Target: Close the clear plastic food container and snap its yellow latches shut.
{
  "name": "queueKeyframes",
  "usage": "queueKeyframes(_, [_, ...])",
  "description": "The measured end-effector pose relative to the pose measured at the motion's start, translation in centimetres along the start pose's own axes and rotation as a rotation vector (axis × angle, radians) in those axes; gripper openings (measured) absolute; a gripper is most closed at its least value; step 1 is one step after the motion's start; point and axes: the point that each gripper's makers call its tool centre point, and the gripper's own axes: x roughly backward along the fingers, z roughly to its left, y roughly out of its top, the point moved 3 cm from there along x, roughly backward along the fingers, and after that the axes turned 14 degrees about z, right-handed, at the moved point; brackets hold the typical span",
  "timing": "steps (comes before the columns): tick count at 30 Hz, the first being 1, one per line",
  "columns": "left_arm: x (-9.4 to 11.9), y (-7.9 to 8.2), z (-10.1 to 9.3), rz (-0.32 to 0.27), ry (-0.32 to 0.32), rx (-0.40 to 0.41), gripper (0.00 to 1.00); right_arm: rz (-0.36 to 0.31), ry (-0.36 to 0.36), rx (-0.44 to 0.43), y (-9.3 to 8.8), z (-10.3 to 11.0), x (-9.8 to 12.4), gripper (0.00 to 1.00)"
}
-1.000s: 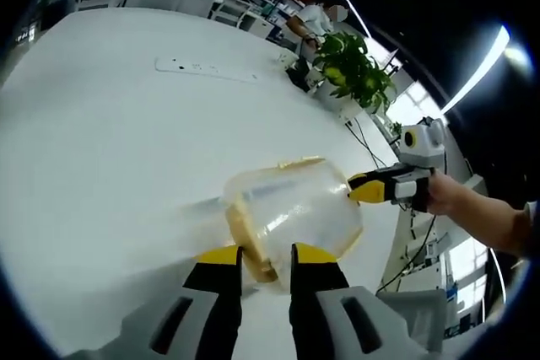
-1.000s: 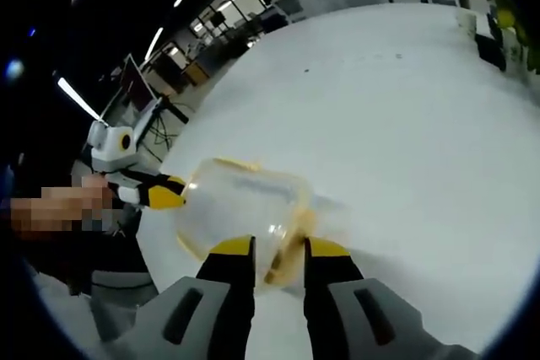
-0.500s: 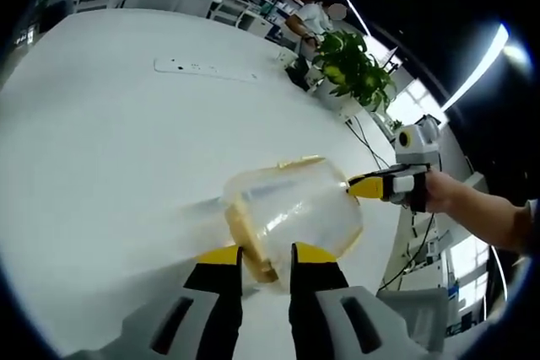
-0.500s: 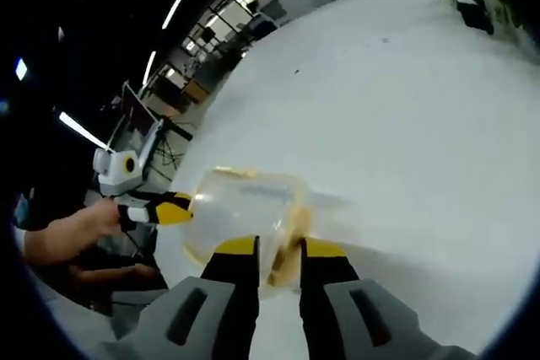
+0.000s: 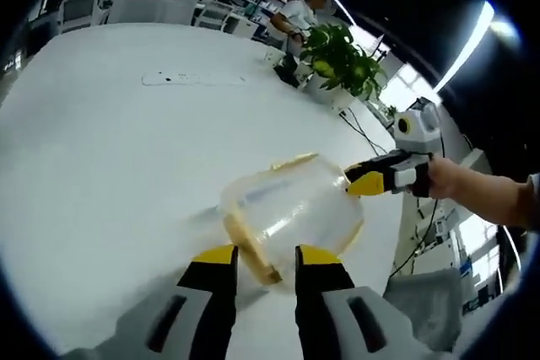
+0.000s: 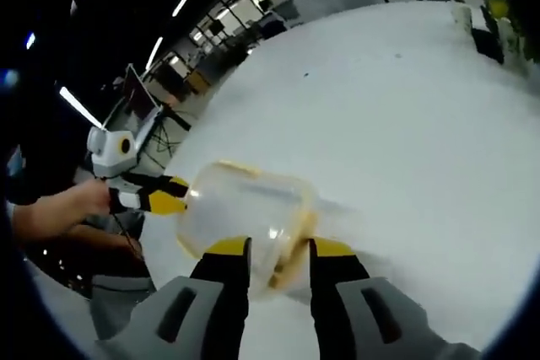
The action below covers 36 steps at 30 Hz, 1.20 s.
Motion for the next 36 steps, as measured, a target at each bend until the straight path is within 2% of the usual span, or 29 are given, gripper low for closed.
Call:
queueKeyframes(3, [0.6, 0.5, -0.3, -0.014, -0.001, -0.037, 0.2, -0.016, -0.052, 0.074, 0.7, 0.0, 0.7, 0.27])
queueKeyframes(8, [1.7, 2.2, -0.6, -0.065, -0.002, -0.147, 0.22, -0.043, -0.164, 0.203, 2.2, -0.3, 2.2, 0.25])
queueKeyframes(10, [1.9, 2.6, -0.7, -0.066, 0.004, -0.185, 0.21, -0.064, -0.178, 0.239, 2.7, -0.1, 2.7, 0.23])
queueKeyframes(12, [1.9, 2.9, -1.2, -0.069, -0.013, -0.237, 0.21, -0.074, -0.173, 0.288, 3.1, 0.4, 3.0, 0.17])
queueKeyframes(15, [1.6, 3.3, -1.7, -0.054, -0.022, -0.324, 0.2, -0.069, -0.147, 0.313, 3.1, 1.1, 2.9, 0.17])
queueKeyframes(21, [0.8, 4.2, -3.0, -0.038, -0.05, -0.424, 0.18, -0.043, -0.121, 0.361, 2.7, 2.0, 2.2, 0.14])
queueKeyframes(28, [-0.8, 4.8, -3.4, -0.001, -0.058, -0.485, 0.17, 0.013, -0.101, 0.503, 1.5, 3.6, 1.1, 0.11])
queueKeyframes(36, [-1.7, 5.8, -4.3, -0.002, -0.069, -0.514, 0.17, 0.044, -0.075, 0.54, 1.2, 4.1, 0.2, 0.11])
